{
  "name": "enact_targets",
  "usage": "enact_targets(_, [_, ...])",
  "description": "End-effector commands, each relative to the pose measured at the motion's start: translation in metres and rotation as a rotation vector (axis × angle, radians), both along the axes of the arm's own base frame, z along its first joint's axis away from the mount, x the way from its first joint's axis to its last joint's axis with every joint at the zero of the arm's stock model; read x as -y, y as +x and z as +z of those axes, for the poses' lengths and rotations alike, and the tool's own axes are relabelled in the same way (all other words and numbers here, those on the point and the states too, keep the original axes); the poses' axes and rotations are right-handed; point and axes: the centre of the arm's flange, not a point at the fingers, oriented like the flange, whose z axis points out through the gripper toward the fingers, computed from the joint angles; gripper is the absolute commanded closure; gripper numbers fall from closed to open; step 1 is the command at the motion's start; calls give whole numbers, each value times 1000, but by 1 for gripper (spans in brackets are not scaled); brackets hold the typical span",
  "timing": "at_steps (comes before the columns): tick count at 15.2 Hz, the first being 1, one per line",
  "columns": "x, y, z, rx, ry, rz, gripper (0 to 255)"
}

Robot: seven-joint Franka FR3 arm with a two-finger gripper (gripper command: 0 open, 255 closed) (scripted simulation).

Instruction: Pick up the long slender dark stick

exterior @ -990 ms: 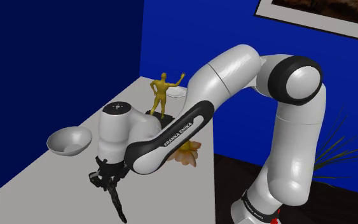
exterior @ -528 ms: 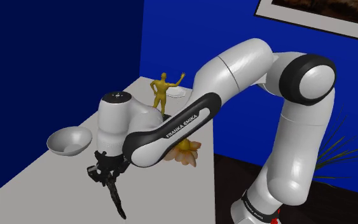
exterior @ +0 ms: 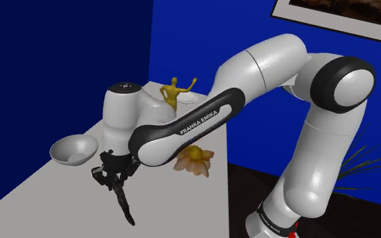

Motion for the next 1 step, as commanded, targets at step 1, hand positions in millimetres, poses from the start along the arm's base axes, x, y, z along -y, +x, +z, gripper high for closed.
enact_targets(1, [-1,-1,3,-1,0,0,255])
